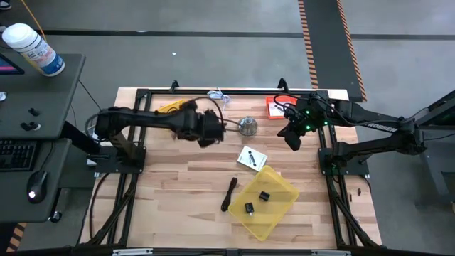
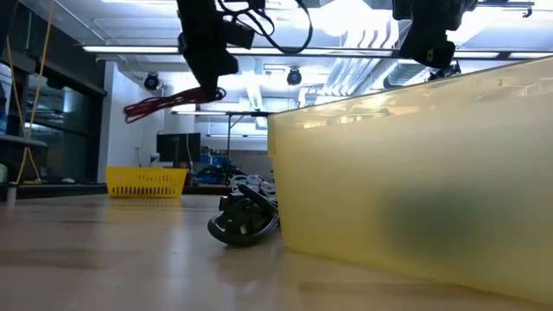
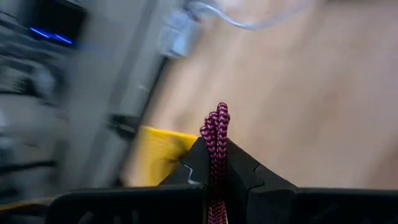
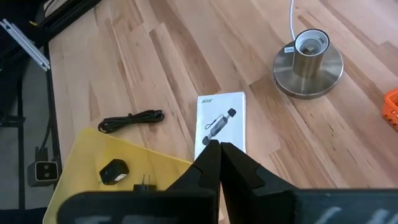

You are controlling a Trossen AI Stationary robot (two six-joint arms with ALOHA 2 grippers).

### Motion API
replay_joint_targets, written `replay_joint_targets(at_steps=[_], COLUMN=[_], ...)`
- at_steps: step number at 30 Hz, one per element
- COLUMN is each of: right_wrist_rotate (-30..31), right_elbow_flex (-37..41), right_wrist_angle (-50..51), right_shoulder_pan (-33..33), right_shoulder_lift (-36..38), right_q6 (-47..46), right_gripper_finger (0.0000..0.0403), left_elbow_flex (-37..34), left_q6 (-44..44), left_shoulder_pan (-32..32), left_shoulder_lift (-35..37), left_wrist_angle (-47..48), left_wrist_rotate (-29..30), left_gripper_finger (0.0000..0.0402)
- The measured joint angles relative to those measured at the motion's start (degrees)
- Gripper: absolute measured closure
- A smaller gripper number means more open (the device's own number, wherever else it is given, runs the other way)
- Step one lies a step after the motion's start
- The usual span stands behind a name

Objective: Pick and place items into bin
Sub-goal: Put the pink USB cable into the yellow bin

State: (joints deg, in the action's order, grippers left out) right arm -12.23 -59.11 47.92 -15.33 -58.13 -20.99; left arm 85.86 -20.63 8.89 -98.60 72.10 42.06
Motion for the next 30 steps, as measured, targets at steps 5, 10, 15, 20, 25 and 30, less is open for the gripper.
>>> replay_joint_targets(at_steps=[5, 10, 15, 20, 25, 30], right_wrist_rotate=[0.63, 1.70, 2.98, 4.82, 6.17, 6.32], right_elbow_flex=[0.00, 0.00, 0.00, 0.00, 0.00, 0.00], right_wrist_angle=[-0.56, -2.24, -3.26, -3.23, -3.96, -7.67], right_shoulder_pan=[0.00, 0.02, 0.01, 0.02, 0.00, 0.00], right_shoulder_lift=[0.00, 0.00, 0.00, 0.00, 0.00, 0.00], right_q6=[-1.66, -3.76, -5.35, -6.86, -7.53, -7.69], right_gripper_finger=[0.0402, 0.0402, 0.0402, 0.0402, 0.0402, 0.0403], left_elbow_flex=[0.00, 0.00, -0.28, -5.66, -14.74, -25.08], left_q6=[7.00, 8.84, 12.56, 18.50, 19.84, 25.88], left_shoulder_pan=[5.85, 13.63, 19.08, 22.21, 24.37, 26.74], left_shoulder_lift=[0.54, 0.54, 0.57, 3.51, 8.85, 15.58], left_wrist_angle=[-2.24, -6.90, -13.49, -23.97, -31.32, -43.17], left_wrist_rotate=[6.74, 7.09, 7.07, 3.17, 0.42, -5.02], left_gripper_finger=[0.0401, 0.0401, 0.0402, 0.0401, 0.0401, 0.0401])
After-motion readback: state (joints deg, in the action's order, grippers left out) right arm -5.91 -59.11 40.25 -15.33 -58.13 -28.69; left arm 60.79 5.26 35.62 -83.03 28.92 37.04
